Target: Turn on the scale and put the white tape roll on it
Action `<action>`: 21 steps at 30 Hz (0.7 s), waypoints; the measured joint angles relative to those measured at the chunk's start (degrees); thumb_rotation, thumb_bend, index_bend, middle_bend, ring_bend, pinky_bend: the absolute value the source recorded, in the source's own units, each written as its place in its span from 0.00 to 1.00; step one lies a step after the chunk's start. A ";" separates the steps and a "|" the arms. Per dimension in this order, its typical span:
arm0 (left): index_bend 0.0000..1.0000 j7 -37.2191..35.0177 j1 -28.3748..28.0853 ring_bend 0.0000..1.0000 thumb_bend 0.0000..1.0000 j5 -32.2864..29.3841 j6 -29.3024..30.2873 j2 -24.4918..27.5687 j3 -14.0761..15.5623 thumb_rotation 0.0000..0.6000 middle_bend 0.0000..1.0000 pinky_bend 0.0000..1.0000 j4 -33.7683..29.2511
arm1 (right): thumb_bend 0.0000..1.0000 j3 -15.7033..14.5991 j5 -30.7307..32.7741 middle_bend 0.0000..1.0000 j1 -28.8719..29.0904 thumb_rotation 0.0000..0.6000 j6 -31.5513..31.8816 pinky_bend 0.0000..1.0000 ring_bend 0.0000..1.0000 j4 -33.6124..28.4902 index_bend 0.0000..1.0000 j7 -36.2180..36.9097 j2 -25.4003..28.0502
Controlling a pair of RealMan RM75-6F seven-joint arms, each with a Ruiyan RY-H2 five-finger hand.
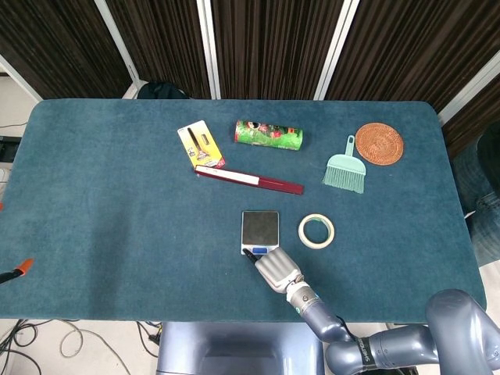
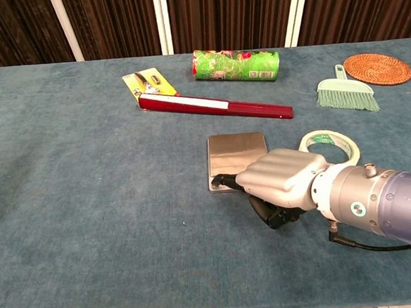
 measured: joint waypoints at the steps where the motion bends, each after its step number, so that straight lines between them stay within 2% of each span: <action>1: 0.01 -0.01 0.00 0.00 0.00 0.00 0.00 0.00 0.00 1.00 0.00 0.00 -0.01 | 1.00 -0.02 0.12 0.82 0.03 1.00 0.02 0.78 0.92 0.01 0.23 -0.05 -0.01; 6: 0.01 -0.02 0.00 0.00 0.00 -0.02 -0.01 0.00 -0.01 1.00 0.00 0.00 -0.01 | 1.00 0.27 0.36 0.82 0.13 1.00 0.38 0.78 0.92 -0.22 0.06 0.08 0.06; 10: 0.01 -0.05 0.02 0.00 0.00 -0.02 0.03 0.03 -0.02 1.00 0.00 0.00 -0.02 | 1.00 1.03 -0.61 0.78 -0.05 1.00 1.27 0.78 0.85 -0.61 0.00 1.03 0.19; 15: 0.01 -0.12 0.05 0.00 0.00 -0.11 0.03 0.08 -0.05 1.00 0.00 0.00 -0.01 | 0.98 2.47 -3.90 0.58 -0.72 1.00 3.09 0.68 0.69 -1.09 0.00 3.60 0.59; 17: 0.01 -0.15 0.06 0.00 0.00 -0.08 0.06 0.11 -0.05 1.00 0.00 0.00 -0.01 | 0.91 3.07 -5.51 0.51 -1.02 1.00 4.03 0.62 0.62 -1.32 0.00 4.53 1.07; 19: 0.01 -0.15 0.07 0.00 0.00 -0.07 0.11 0.10 -0.07 1.00 0.00 0.00 0.01 | 0.78 3.72 -6.31 0.41 -1.31 1.00 4.66 0.52 0.51 -1.75 0.00 5.52 1.71; 21: 0.01 -0.14 0.07 0.00 0.00 -0.05 0.09 0.09 -0.05 1.00 0.00 0.00 0.01 | 0.61 4.49 -6.65 0.28 -1.63 1.00 4.98 0.41 0.37 -2.56 0.00 6.76 2.75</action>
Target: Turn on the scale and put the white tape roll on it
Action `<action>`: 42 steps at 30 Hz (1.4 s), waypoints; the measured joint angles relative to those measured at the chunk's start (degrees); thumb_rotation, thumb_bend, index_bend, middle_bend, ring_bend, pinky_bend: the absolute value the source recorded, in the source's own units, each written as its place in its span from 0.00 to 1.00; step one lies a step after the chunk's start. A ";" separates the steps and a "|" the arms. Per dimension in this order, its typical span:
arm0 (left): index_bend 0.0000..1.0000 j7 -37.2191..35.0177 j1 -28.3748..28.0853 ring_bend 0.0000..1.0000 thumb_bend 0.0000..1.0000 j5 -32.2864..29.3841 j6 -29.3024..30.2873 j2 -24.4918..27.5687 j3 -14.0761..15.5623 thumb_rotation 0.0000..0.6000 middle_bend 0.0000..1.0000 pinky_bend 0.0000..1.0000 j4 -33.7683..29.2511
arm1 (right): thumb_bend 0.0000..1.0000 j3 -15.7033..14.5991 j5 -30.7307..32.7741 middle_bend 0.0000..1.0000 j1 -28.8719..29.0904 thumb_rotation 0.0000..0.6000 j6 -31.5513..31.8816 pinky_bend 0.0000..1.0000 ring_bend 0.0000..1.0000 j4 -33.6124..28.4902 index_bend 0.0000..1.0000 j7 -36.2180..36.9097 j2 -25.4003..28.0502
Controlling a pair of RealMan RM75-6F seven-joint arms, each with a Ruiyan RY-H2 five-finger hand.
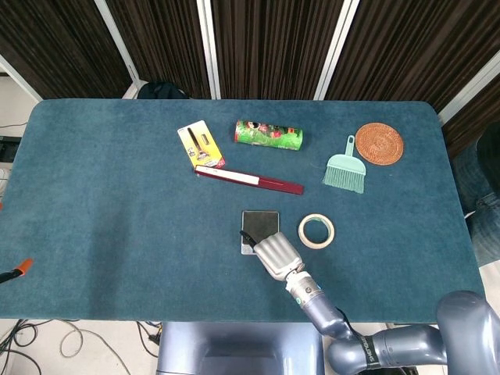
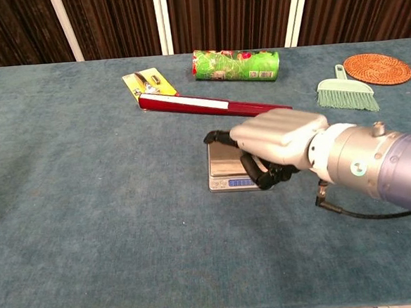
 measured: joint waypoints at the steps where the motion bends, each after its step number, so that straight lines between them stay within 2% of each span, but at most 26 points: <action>1: 0.01 0.01 -0.01 0.00 0.00 0.01 0.00 0.00 0.00 1.00 0.00 0.00 0.00 | 0.56 0.31 -0.07 0.24 -0.12 1.00 0.10 0.41 0.32 -0.31 0.00 0.44 0.52; 2: 0.01 0.02 0.00 0.00 0.00 0.03 0.01 -0.01 0.00 1.00 0.00 0.00 0.02 | 0.50 0.69 -0.14 0.19 -0.25 1.00 0.21 0.43 0.26 -0.67 0.00 0.81 1.21; 3: 0.01 0.02 0.00 0.00 0.00 0.03 0.03 -0.02 0.00 1.00 0.00 0.00 0.02 | 0.46 1.00 -0.14 0.15 -0.34 1.00 0.29 0.40 0.20 -0.85 0.00 1.06 1.72; 4: 0.01 0.03 0.00 0.00 0.00 0.04 0.04 -0.02 0.00 1.00 0.00 0.00 0.03 | 0.44 1.32 -0.07 0.13 -0.41 1.00 0.33 0.34 0.17 -0.99 0.00 1.35 2.24; 6: 0.01 0.07 0.00 0.00 0.00 0.02 0.05 -0.04 -0.01 1.00 0.00 0.00 0.03 | 0.42 2.07 0.53 0.10 -0.53 1.00 0.19 0.10 0.12 -1.16 0.00 2.05 3.41; 9: 0.01 0.11 0.04 0.00 0.00 0.00 0.13 -0.05 -0.03 1.00 0.00 0.00 0.03 | 0.41 3.24 2.32 0.08 -0.58 1.00 -0.65 0.04 0.09 -0.86 0.00 3.27 5.16; 17: 0.01 0.51 0.07 0.00 0.00 -0.03 0.30 -0.24 -0.08 1.00 0.00 0.00 -0.10 | 0.41 4.69 6.91 0.08 -1.28 1.00 -4.46 0.01 0.07 1.64 0.00 7.45 9.78; 29: 0.01 2.04 0.17 0.00 0.00 0.25 0.60 -0.72 0.17 1.00 0.00 0.00 -0.57 | 0.41 1.32 7.75 0.08 -3.28 1.00 -8.92 0.00 0.07 4.25 0.00 10.94 12.52; 42: 0.01 2.52 0.10 0.00 0.00 0.15 0.42 -0.85 0.18 1.00 0.00 0.00 -0.63 | 0.41 -0.32 8.61 0.08 -3.84 1.00 -10.60 0.01 0.07 6.27 0.00 12.13 12.61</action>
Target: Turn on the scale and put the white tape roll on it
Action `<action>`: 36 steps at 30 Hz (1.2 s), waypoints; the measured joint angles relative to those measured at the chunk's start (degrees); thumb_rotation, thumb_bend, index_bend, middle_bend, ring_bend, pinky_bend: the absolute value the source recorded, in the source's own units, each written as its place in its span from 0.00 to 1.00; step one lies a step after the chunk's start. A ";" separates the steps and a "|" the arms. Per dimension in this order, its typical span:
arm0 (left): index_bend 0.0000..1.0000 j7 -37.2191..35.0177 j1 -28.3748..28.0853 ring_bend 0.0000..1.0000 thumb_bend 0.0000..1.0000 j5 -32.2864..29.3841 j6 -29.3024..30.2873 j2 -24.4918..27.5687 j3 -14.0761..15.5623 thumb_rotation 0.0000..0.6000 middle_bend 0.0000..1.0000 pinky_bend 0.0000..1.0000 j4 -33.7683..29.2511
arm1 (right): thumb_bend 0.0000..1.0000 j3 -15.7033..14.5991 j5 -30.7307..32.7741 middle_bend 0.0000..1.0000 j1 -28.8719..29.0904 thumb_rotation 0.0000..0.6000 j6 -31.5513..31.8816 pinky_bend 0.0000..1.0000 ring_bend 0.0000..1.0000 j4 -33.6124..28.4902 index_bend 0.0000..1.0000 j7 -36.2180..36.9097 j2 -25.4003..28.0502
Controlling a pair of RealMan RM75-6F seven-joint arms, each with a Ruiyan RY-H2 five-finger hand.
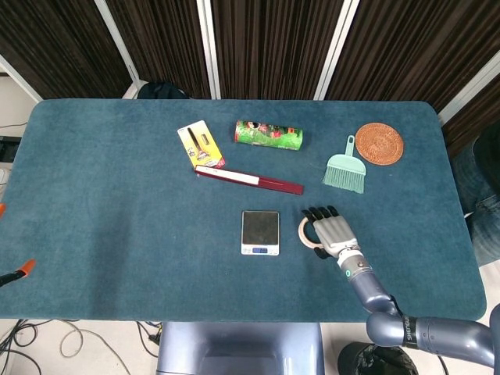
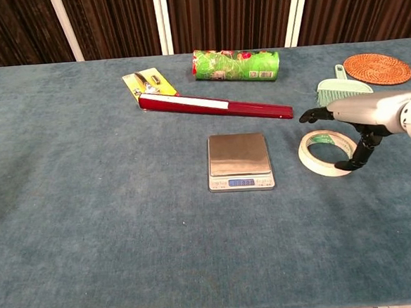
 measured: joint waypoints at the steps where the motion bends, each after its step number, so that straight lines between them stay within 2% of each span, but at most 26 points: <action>1: 0.01 0.04 -0.02 0.00 0.00 -0.01 -0.05 -0.01 0.01 1.00 0.00 0.00 0.01 | 0.41 -0.08 0.10 0.08 0.01 1.00 -0.06 0.01 0.07 0.12 0.00 -0.01 -0.02; 10: 0.01 0.13 -0.04 0.00 0.00 -0.11 -0.14 0.00 -0.02 1.00 0.00 0.00 -0.03 | 0.41 -0.84 1.84 0.08 0.40 1.00 -0.58 0.01 0.08 1.52 0.00 -0.85 -0.66; 16: 0.01 0.06 -0.01 0.00 0.00 -0.02 -0.12 0.07 0.03 1.00 0.00 0.00 -0.10 | 0.41 -1.43 2.94 0.09 0.76 1.00 -0.69 0.03 0.17 2.93 0.00 -1.83 -1.67; 22: 0.01 -0.09 -0.08 0.00 0.00 0.03 -0.43 0.18 0.15 1.00 0.00 0.00 -0.19 | 0.41 -1.33 2.40 0.21 0.76 1.00 0.05 0.12 0.33 4.20 0.01 -1.66 -2.79; 27: 0.01 -0.28 -0.08 0.00 0.00 -0.01 -0.50 0.31 0.15 1.00 0.00 0.00 -0.25 | 0.41 -1.01 1.29 0.27 0.47 1.00 0.59 0.13 0.41 4.92 0.02 -0.85 -3.52; 36: 0.01 -0.59 -0.02 0.00 0.00 -0.02 -0.44 0.45 0.13 1.00 0.00 0.00 -0.31 | 0.41 -0.19 -0.80 0.27 0.53 1.00 1.12 0.13 0.42 3.69 0.02 -0.15 -3.12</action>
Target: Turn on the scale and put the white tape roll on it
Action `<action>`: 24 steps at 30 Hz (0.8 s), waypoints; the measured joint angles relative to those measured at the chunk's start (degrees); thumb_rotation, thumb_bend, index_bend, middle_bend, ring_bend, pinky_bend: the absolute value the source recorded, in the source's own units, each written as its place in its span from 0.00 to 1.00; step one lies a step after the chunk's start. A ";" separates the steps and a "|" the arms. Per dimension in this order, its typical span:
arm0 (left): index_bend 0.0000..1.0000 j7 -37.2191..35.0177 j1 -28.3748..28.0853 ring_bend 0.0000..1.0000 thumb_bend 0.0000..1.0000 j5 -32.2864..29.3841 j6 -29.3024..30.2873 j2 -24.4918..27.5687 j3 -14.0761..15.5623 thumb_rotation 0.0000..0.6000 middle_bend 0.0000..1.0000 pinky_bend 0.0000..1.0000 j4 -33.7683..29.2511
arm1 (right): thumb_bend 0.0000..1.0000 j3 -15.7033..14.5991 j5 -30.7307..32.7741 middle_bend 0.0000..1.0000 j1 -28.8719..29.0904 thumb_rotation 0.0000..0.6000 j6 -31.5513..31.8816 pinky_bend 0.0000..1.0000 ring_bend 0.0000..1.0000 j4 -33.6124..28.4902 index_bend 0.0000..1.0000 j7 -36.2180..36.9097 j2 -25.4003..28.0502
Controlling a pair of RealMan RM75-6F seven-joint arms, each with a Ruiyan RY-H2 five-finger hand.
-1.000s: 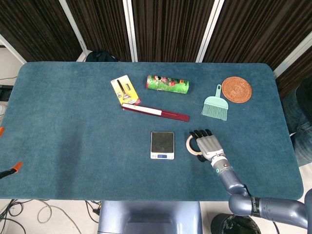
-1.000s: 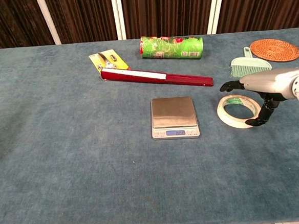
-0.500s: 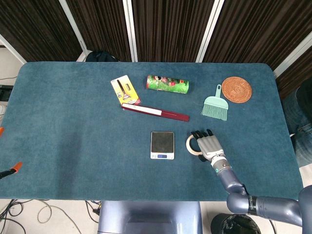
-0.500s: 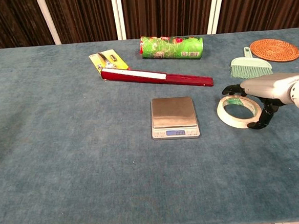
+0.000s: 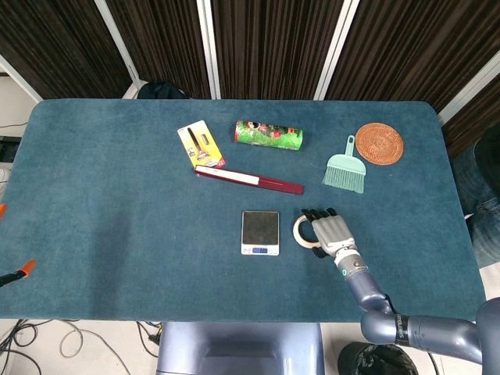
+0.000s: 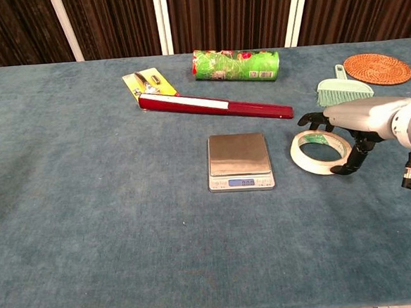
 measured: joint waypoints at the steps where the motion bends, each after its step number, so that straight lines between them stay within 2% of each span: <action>1: 0.01 -0.06 0.02 0.00 0.00 0.01 0.04 0.02 -0.01 1.00 0.00 0.00 -0.01 | 0.41 0.19 -0.13 0.27 0.16 1.00 0.04 0.13 0.42 -0.28 0.02 -0.10 0.11; 10: 0.01 -0.80 0.10 0.00 0.00 -0.12 0.12 0.27 -0.16 1.00 0.00 0.00 0.07 | 0.41 3.25 0.05 0.27 4.08 1.00 0.59 0.13 0.42 -4.10 0.03 -4.09 0.56; 17: 0.01 -1.58 0.13 0.00 0.00 -0.49 0.09 0.51 -0.39 1.00 0.00 0.00 0.27 | 0.41 5.45 3.43 0.27 8.08 1.00 1.11 0.13 0.42 -4.66 0.02 -8.15 -2.48; 24: 0.01 -2.25 0.03 0.00 0.00 -0.84 -0.25 0.71 -0.58 1.00 0.00 0.00 0.57 | 0.41 5.86 6.26 0.27 10.50 1.00 1.85 0.13 0.42 -3.87 0.03 -10.92 -5.86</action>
